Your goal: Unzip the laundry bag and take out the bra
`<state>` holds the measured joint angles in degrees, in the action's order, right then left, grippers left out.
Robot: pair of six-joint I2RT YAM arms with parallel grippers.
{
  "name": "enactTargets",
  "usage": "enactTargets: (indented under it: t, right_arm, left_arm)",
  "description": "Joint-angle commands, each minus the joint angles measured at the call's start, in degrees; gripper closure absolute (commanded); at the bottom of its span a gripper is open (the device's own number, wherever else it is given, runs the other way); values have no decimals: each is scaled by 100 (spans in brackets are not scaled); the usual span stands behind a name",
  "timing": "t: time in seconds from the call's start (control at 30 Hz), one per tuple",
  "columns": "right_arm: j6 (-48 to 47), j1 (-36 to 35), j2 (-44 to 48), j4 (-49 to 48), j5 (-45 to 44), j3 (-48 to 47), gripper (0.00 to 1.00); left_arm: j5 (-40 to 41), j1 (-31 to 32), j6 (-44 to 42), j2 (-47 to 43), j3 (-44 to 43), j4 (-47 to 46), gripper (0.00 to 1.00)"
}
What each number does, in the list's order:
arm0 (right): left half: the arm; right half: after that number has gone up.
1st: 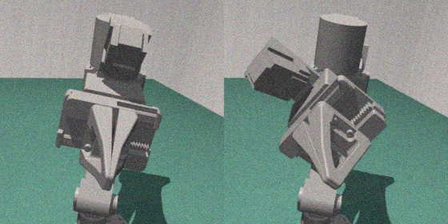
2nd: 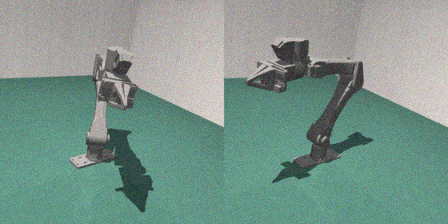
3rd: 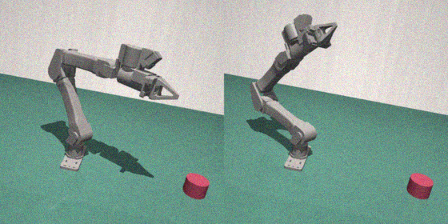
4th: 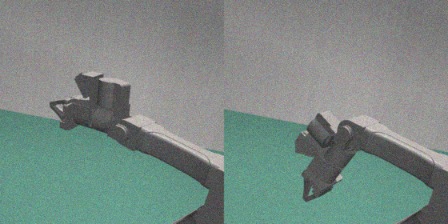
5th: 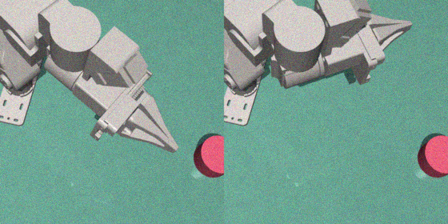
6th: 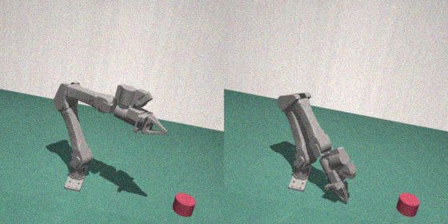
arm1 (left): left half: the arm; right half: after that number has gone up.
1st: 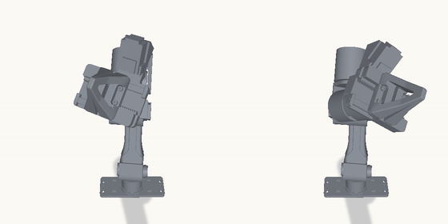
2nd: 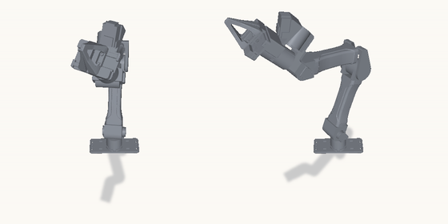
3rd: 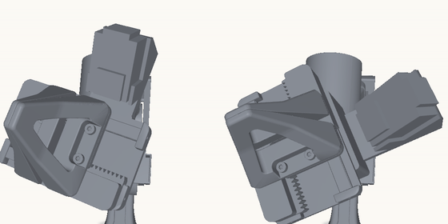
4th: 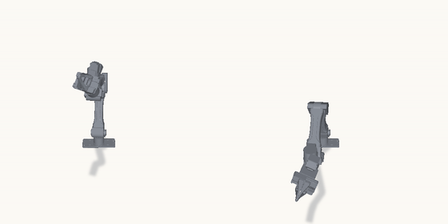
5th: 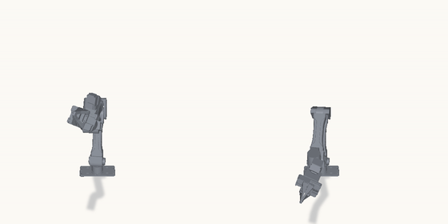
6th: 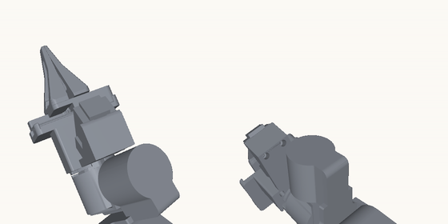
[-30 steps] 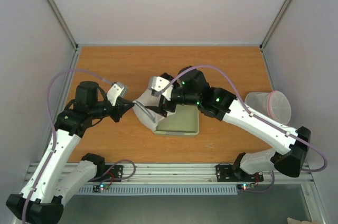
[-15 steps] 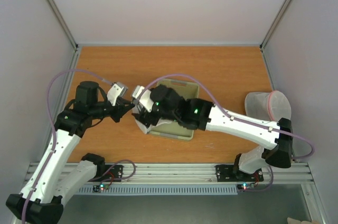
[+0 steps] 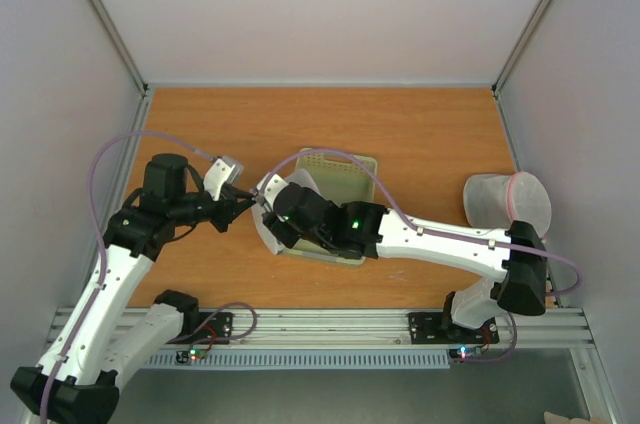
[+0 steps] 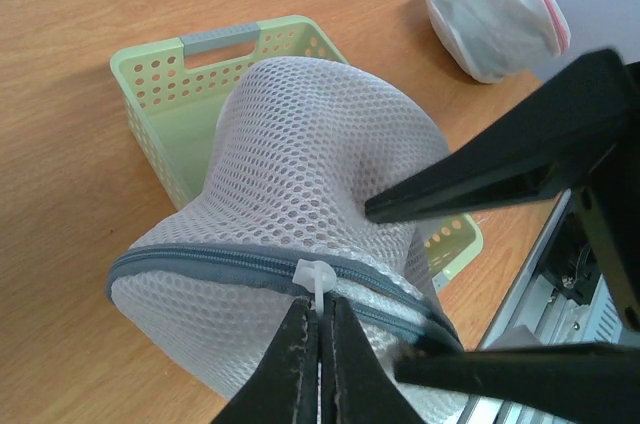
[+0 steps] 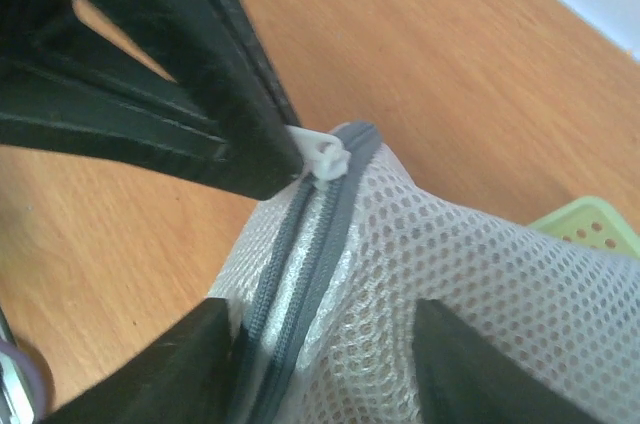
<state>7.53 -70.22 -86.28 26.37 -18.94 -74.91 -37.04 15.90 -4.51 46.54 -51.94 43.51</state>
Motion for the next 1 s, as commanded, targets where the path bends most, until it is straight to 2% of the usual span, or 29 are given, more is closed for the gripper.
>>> enactTargets:
  t: [0.0,0.23,0.33,0.43,0.47,0.73,0.97]
  right_arm:
    - [101,14,-85,-70,-397,-112,54]
    - [83,223,-293,-39,-147,-228,55]
    - [87,269,-440,24,-161,-392,70]
    - [103,292,-430,1,-168,-371,96]
    - [108,307,-402,0,-167,-355,99]
    - [-326,649,586,-245,-219,100,99]
    - [-1174,1066,1831,-979,653,1068,99]
  left_arm:
    - [-125,34,47,-76,-132,-294,99]
    - [-282,35,174,-128,-132,-381,99]
    - [-287,31,164,-141,-132,-354,99]
    - [-282,34,200,-155,-119,-380,99]
    - [-267,28,269,-158,-115,-409,99]
    - [155,-113,885,-130,-208,-717,99]
    - [73,-410,1657,-185,-166,-984,99]
